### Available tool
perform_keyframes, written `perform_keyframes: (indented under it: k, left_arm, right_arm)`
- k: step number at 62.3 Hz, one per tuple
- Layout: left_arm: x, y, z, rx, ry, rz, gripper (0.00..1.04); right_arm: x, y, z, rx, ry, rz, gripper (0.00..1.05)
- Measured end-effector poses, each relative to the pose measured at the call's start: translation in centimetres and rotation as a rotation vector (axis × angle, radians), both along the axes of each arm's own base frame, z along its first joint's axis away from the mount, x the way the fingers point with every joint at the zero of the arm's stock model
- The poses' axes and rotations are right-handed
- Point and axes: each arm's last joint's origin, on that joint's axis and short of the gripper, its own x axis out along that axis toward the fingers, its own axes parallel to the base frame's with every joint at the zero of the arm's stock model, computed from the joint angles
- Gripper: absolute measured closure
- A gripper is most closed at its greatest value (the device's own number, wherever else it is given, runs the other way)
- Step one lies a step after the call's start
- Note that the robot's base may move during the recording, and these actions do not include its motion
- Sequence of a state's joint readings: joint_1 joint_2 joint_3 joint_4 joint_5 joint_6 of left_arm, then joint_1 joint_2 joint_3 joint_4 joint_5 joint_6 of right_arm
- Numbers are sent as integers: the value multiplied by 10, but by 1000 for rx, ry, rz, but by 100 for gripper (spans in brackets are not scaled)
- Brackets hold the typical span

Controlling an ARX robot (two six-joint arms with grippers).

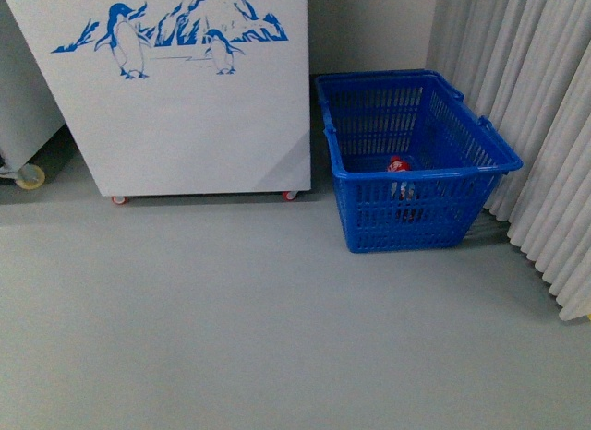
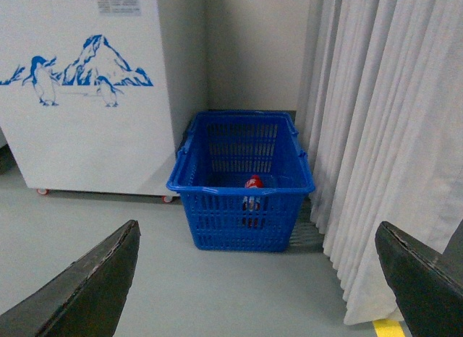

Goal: Put drink in fridge

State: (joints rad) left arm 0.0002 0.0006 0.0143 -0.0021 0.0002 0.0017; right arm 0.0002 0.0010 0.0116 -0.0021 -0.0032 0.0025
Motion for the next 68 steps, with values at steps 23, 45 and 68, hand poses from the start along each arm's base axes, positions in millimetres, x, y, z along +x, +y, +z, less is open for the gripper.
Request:
perform_keyframes:
  k: [23, 45, 68]
  left_arm:
    - [0, 0, 0, 0, 0, 0, 8]
    - [0, 0, 0, 0, 0, 0, 8]
    - [0, 0, 0, 0, 0, -1, 8]
  right_arm:
    - [0, 0, 0, 0, 0, -3, 7]
    - [0, 0, 0, 0, 0, -3, 7]
    - [0, 0, 0, 0, 0, -6, 7]
